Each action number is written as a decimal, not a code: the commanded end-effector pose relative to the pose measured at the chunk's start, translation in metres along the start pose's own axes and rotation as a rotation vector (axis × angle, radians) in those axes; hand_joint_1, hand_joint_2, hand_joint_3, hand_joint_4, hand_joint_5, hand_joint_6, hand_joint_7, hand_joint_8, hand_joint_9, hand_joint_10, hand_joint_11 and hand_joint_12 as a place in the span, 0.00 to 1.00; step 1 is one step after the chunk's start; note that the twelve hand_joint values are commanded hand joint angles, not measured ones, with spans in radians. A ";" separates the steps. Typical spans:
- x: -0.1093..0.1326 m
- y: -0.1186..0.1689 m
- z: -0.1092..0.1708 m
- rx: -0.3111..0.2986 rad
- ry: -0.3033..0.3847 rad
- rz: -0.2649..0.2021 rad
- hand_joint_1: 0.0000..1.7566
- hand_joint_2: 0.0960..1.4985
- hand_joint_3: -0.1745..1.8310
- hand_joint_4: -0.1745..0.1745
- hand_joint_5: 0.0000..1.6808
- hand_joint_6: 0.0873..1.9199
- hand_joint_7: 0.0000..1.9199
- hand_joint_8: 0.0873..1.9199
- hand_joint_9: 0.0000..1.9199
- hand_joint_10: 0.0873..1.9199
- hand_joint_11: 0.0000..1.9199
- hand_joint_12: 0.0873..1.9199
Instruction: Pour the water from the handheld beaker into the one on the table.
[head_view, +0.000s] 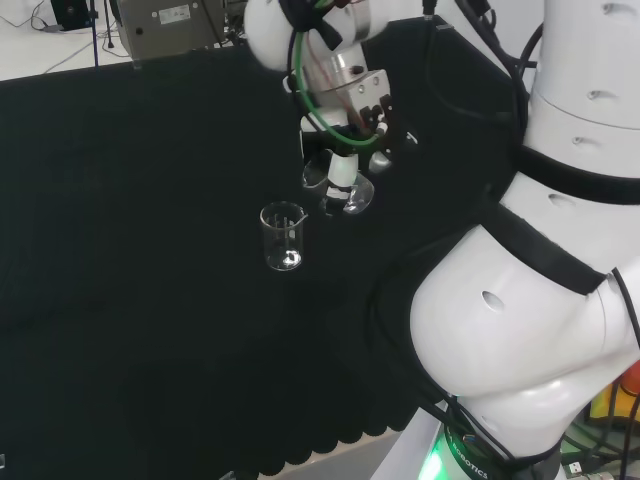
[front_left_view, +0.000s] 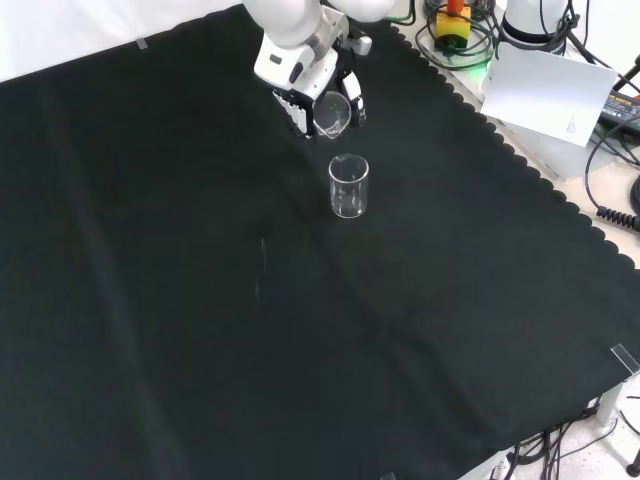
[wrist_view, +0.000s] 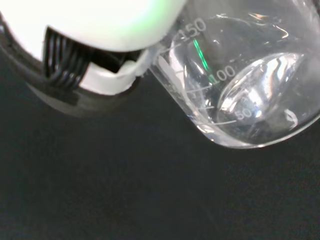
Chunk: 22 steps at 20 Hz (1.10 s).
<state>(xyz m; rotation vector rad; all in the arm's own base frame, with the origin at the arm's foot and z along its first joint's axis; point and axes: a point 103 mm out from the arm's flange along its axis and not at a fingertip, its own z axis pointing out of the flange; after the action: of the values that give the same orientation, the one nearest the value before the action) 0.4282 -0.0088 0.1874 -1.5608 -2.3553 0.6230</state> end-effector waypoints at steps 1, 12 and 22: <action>0.012 0.010 -0.007 0.095 -0.107 -0.007 0.76 0.36 0.41 0.00 0.90 0.05 0.83 0.00 0.95 0.00 0.80 0.25; 0.025 0.014 -0.015 0.152 -0.242 -0.017 0.76 0.35 0.41 0.00 0.90 0.04 0.83 0.00 0.95 0.00 0.80 0.24; 0.040 0.016 -0.020 0.234 -0.367 -0.009 0.76 0.34 0.42 0.00 0.90 0.04 0.83 0.00 0.95 0.00 0.81 0.24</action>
<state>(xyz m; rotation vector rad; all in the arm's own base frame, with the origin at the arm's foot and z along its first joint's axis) 0.4339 0.0309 0.1955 -1.4422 -2.4244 1.1251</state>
